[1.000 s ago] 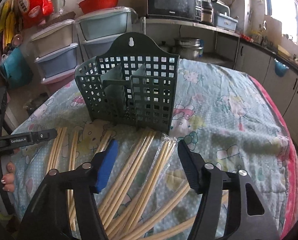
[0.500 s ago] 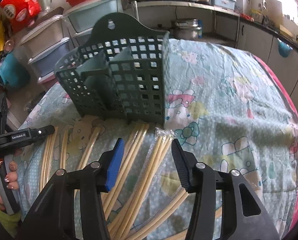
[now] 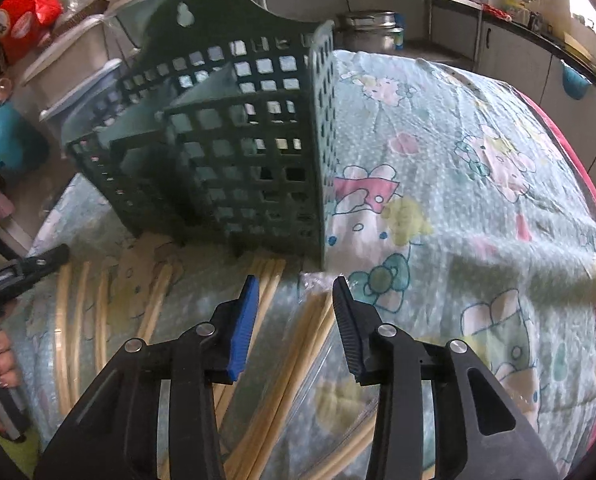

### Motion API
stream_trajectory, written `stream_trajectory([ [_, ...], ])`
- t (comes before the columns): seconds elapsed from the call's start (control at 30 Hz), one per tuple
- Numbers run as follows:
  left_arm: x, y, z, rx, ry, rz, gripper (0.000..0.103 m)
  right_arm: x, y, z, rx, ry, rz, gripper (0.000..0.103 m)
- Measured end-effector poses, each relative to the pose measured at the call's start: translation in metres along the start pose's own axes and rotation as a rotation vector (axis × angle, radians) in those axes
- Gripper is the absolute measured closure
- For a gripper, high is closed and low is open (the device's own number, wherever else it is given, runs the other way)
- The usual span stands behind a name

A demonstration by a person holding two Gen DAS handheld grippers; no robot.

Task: Organize utensils
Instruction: 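Lower the right tool onto a wooden chopstick while the left tool lowers onto another, then close the right tool on its chopstick and lift while the left tool does the same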

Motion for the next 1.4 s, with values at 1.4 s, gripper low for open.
stream_trajectory([
  [1.4,0.087,-0.159,-0.074,-0.336,-0.261,0.18,0.1,0.194,-0.014,-0.034,-0.012,-0.45,-0.225,0.095],
])
Point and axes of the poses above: each gripper's, at about its wrist camera, not at the fingertips, and x roughly against the way its jaws point, y to its left, z to its underside, the point moved 6 cm from there along -x, roughly the way its jaws point, and after that the axes turned 9 degrees about -x, right-handed, at the moved point
